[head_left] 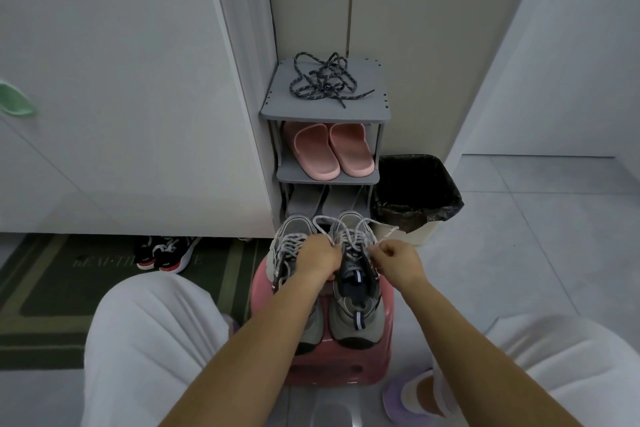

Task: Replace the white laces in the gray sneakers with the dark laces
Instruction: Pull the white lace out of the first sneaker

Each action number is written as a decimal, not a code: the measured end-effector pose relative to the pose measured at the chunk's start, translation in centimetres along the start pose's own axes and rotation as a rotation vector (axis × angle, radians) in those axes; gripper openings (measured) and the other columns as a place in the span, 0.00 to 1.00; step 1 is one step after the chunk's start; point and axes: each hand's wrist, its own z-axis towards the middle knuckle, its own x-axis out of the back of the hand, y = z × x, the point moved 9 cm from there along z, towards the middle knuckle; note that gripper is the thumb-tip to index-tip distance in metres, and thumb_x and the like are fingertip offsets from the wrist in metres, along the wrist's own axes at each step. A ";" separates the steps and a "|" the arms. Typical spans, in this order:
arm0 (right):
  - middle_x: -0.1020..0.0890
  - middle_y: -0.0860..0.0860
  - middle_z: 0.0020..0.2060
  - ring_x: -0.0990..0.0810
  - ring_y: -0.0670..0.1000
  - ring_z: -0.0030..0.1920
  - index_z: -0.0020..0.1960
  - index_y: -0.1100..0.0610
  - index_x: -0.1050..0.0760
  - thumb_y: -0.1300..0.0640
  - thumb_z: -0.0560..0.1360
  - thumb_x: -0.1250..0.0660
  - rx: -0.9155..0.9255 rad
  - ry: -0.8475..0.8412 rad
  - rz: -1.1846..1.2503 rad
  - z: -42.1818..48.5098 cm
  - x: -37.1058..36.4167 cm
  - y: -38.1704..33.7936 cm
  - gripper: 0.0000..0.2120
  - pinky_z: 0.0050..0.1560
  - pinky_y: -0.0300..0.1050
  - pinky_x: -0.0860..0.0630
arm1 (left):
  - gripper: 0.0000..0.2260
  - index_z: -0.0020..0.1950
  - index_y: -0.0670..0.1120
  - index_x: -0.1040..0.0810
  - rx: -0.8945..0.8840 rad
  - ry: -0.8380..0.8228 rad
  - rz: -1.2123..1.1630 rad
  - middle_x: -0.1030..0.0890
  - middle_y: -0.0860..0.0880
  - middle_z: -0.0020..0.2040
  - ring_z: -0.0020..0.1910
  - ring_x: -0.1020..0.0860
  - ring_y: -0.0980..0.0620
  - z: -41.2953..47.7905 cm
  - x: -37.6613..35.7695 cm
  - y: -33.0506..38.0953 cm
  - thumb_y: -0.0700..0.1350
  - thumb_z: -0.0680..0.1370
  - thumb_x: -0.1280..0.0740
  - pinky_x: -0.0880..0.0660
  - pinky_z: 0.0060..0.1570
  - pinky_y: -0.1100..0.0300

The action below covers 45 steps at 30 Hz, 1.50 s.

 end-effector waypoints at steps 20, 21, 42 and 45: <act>0.27 0.51 0.29 0.30 0.48 0.32 0.37 0.63 0.25 0.51 0.69 0.26 0.053 -0.128 -0.182 -0.2 -1.3 0.2 0.15 0.32 0.40 0.34 | 0.08 0.48 0.41 0.32 0.042 -0.028 -0.405 0.19 0.40 0.48 0.46 0.19 0.43 -0.8 0.4 -0.6 0.45 0.82 0.43 0.21 0.37 0.53; 0.27 0.52 0.30 0.30 0.49 0.32 0.38 0.65 0.24 0.55 0.69 0.28 0.072 -0.112 -0.213 -0.2 -1.2 0.0 0.13 0.32 0.40 0.35 | 0.09 0.48 0.40 0.30 0.015 -0.026 -0.326 0.19 0.40 0.49 0.45 0.19 0.43 -0.6 0.3 -0.5 0.46 0.81 0.40 0.20 0.38 0.51; 0.20 0.64 0.37 0.26 0.55 0.34 0.34 0.62 0.29 0.44 0.76 0.37 -0.099 0.026 -0.281 0.6 2.6 2.2 0.23 0.42 0.51 0.24 | 0.08 0.42 0.43 0.29 -0.190 0.169 0.225 0.24 0.46 0.39 0.38 0.24 0.46 -1.7 6.5 -0.3 0.46 0.77 0.39 0.29 0.38 0.55; 0.24 0.56 0.31 0.28 0.52 0.31 0.34 0.61 0.28 0.47 0.76 0.35 -0.088 -0.015 -0.270 0.6 1.6 1.6 0.20 0.37 0.45 0.26 | 0.17 0.60 0.43 0.32 -0.269 0.247 0.230 0.32 0.47 0.53 0.50 0.29 0.48 -2.5 6.6 0.1 0.48 0.75 0.34 0.31 0.46 0.57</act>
